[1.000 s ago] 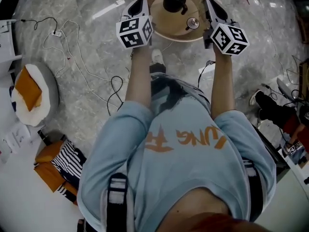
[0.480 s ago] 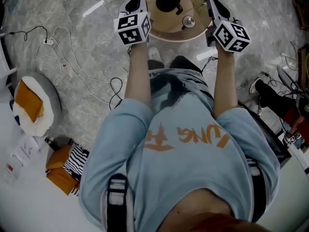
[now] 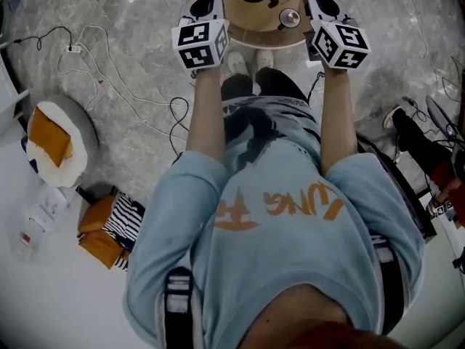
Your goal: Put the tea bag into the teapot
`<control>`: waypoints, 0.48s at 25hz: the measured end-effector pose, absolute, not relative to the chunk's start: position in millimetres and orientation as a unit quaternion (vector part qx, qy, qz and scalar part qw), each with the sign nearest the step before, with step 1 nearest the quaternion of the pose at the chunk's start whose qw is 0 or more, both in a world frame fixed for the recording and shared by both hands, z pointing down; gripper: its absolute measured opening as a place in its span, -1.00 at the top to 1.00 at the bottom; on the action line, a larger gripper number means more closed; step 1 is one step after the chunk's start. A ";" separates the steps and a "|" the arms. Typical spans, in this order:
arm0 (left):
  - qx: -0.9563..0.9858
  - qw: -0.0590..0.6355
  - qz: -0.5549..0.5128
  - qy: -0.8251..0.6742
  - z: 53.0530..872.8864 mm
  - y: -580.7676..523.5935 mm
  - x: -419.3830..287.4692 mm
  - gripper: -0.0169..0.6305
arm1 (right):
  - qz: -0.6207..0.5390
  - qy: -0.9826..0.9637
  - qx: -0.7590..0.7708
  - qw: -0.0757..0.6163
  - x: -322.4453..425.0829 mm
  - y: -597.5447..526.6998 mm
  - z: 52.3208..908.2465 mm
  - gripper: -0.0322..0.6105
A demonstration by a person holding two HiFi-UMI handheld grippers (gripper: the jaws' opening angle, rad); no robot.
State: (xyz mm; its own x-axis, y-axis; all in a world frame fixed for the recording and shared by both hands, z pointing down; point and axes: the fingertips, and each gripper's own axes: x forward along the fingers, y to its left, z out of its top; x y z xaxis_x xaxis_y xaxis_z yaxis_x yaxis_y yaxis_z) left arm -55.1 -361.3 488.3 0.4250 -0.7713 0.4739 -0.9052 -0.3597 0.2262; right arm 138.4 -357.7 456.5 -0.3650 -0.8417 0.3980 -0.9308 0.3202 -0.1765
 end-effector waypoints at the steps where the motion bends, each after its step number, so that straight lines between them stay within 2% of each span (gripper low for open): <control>1: 0.809 0.235 0.147 -0.519 492.0 -360.1 -57.5 0.87 | 0.190 -0.806 0.546 0.123 134.3 -358.5 461.4 0.82; 12: 0.797 0.289 0.169 -0.502 546.6 -335.0 -38.9 0.87 | 0.238 -0.809 0.509 0.173 116.1 -337.0 525.3 0.82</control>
